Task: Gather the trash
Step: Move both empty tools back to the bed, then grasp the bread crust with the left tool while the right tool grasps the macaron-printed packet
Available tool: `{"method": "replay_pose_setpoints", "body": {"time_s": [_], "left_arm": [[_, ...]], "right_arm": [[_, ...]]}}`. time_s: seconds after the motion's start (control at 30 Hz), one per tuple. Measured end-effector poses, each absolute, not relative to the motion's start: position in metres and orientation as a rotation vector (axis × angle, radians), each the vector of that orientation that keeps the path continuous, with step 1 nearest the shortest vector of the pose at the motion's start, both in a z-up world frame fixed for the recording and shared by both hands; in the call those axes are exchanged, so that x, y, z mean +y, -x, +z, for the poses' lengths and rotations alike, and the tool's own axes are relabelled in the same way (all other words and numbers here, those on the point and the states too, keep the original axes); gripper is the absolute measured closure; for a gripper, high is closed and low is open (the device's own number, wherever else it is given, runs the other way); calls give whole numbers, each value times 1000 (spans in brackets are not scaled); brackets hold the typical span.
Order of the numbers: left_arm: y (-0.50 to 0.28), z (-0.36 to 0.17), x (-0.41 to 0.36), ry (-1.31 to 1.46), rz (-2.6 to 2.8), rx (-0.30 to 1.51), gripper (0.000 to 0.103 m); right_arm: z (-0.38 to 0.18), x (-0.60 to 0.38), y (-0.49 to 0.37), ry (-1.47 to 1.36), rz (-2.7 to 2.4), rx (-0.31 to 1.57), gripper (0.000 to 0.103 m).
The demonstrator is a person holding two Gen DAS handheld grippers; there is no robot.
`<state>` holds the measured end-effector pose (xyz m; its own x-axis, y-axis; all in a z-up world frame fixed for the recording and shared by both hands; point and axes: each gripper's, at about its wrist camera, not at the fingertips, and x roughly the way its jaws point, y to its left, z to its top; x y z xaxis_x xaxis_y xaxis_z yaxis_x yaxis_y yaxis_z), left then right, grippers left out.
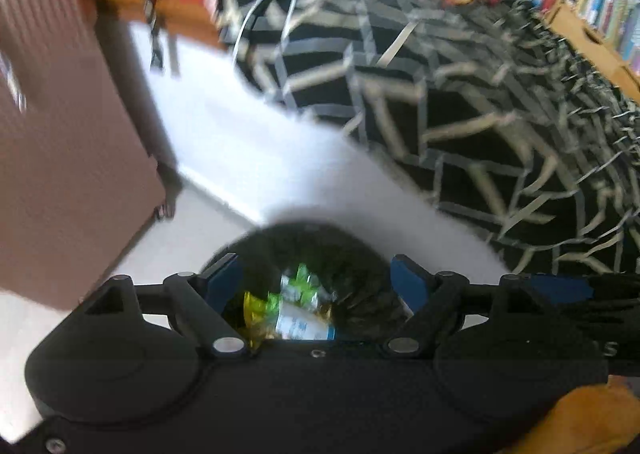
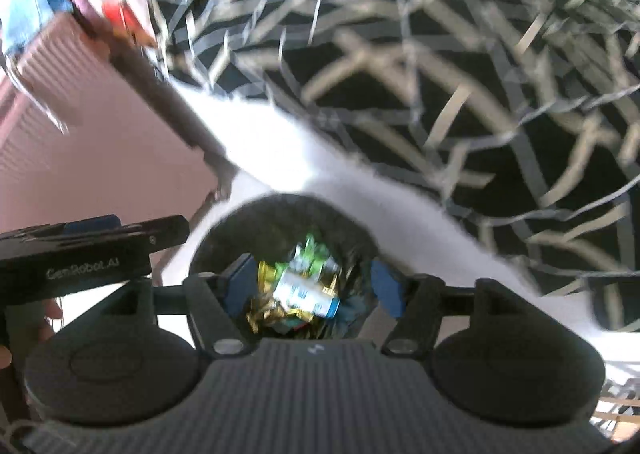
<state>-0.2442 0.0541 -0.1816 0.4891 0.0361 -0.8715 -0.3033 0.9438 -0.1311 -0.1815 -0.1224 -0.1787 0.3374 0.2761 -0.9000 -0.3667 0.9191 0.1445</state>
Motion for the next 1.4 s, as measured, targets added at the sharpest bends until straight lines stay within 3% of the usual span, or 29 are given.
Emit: {"method": "replay_pose_setpoints", "body": {"time_s": [0.4, 0.87, 1.07, 1.4], "left_arm": [[154, -28, 36, 195, 0, 826, 17], [-5, 64, 22, 158, -97, 639, 16], [-86, 49, 16, 180, -24, 650, 15], [-190, -68, -26, 201, 81, 844, 15]], "right_arm": [[-17, -181, 139, -79, 136, 865, 23], [76, -220, -12, -212, 13, 676, 23], [70, -221, -119, -184, 101, 666, 22], [-20, -208, -254, -72, 287, 794, 18]]}}
